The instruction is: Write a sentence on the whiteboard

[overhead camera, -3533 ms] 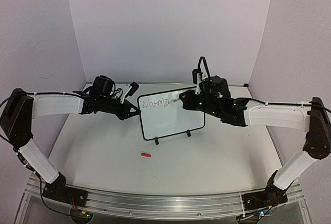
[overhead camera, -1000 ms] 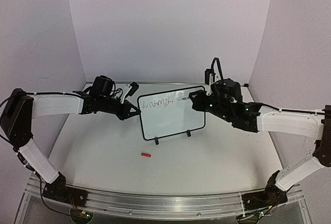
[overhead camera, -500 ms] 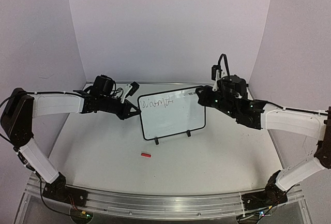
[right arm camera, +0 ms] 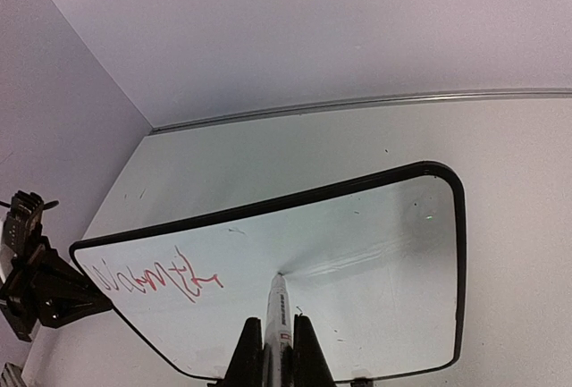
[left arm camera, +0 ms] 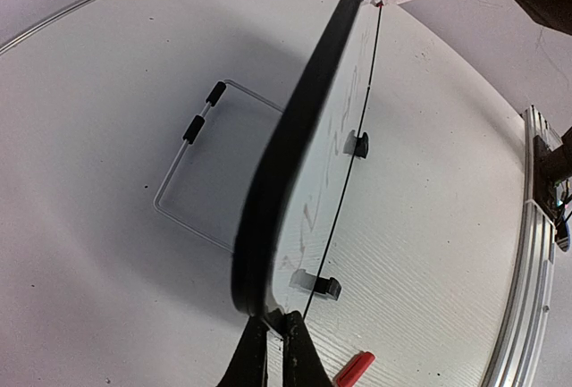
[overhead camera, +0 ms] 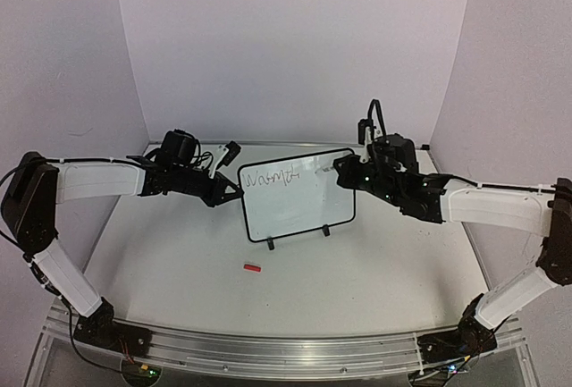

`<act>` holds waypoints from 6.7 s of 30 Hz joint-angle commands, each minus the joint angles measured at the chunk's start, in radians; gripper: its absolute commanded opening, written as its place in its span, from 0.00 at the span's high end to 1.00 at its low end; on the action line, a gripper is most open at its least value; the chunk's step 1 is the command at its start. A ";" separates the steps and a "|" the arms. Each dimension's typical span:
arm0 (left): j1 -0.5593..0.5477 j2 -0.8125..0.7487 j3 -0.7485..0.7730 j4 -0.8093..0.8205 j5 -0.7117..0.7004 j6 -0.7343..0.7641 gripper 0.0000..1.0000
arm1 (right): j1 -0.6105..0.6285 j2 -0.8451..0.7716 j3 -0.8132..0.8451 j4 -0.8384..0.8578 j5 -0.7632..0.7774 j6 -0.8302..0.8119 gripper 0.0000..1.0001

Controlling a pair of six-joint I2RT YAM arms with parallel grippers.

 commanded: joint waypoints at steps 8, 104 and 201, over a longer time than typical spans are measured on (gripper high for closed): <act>-0.001 0.022 0.022 -0.050 -0.070 0.049 1.00 | -0.006 0.027 0.050 0.019 0.020 -0.016 1.00; -0.001 0.039 0.030 -0.056 -0.072 0.050 1.00 | -0.006 0.002 0.023 0.032 0.065 -0.017 1.00; -0.002 0.024 0.024 -0.056 -0.068 0.042 1.00 | -0.006 -0.183 -0.053 -0.018 -0.023 0.003 1.00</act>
